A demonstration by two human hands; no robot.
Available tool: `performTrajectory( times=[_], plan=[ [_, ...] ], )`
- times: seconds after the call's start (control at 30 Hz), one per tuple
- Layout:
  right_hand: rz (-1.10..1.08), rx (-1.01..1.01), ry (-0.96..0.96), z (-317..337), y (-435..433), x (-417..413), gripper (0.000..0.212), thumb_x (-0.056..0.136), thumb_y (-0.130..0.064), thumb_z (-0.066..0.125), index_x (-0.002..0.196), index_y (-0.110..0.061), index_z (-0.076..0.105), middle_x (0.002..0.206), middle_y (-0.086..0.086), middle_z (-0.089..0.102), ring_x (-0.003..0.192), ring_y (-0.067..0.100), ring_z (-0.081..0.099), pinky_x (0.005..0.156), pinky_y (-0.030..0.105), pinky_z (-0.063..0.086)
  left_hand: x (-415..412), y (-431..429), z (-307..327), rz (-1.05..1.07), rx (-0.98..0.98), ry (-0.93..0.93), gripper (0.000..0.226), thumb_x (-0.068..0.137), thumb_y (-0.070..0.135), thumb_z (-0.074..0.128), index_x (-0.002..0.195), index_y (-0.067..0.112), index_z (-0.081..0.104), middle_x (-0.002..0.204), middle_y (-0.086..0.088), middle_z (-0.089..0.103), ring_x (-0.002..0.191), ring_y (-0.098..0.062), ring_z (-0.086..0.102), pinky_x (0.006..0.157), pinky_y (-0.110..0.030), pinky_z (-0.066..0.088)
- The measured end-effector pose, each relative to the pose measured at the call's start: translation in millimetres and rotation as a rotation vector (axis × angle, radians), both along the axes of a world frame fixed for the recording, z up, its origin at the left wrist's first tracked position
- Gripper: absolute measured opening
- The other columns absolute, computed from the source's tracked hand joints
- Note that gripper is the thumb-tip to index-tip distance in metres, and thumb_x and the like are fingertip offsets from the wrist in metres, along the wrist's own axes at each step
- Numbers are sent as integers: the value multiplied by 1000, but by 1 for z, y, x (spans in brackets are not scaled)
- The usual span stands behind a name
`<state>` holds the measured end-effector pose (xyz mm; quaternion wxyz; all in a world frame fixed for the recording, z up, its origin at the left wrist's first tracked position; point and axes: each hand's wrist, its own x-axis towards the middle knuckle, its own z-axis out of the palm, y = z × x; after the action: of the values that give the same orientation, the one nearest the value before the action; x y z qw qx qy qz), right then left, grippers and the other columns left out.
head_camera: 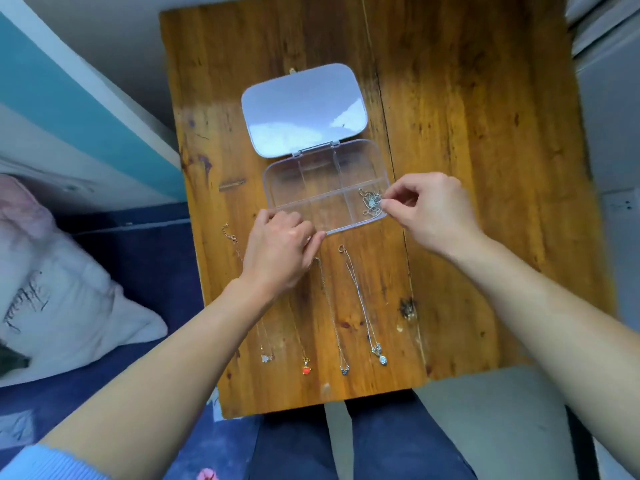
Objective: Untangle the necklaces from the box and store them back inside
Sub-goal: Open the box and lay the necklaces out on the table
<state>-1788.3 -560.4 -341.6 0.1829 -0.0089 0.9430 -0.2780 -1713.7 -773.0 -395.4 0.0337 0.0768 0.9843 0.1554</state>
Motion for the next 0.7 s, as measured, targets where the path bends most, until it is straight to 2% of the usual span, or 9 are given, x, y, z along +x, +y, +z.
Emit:
performTrajectory(
  times=[0.13,0.23,0.43,0.7],
  plan=[
    [390,476,22,-11,-38,-41,13,83,-22,64,94,-22,72,96,8,71,89,34,64,65,31,37,4,4,-12,14,-1,61,33,96,32,50,78,13,69,72,-5,63,67,-26,59,89,-41,43],
    [595,683,53,-20,-56,-45,11,79,-8,59,81,-18,61,92,10,69,85,34,64,62,30,34,8,5,-20,38,5,104,32,97,31,49,79,13,68,74,-5,63,70,-25,59,94,-39,39],
    [685,771,164,-35,-60,-42,10,81,-10,62,86,-15,68,82,8,68,71,32,62,58,30,34,10,5,-29,75,15,139,30,97,30,51,77,13,65,74,-5,61,70,-26,58,99,-40,38],
    [684,811,149,-40,-64,-35,11,84,-8,59,86,-14,68,83,9,69,78,33,66,58,32,36,11,6,-29,72,36,139,31,97,31,49,78,12,66,75,-6,61,72,-26,60,102,-38,35]
  ],
)
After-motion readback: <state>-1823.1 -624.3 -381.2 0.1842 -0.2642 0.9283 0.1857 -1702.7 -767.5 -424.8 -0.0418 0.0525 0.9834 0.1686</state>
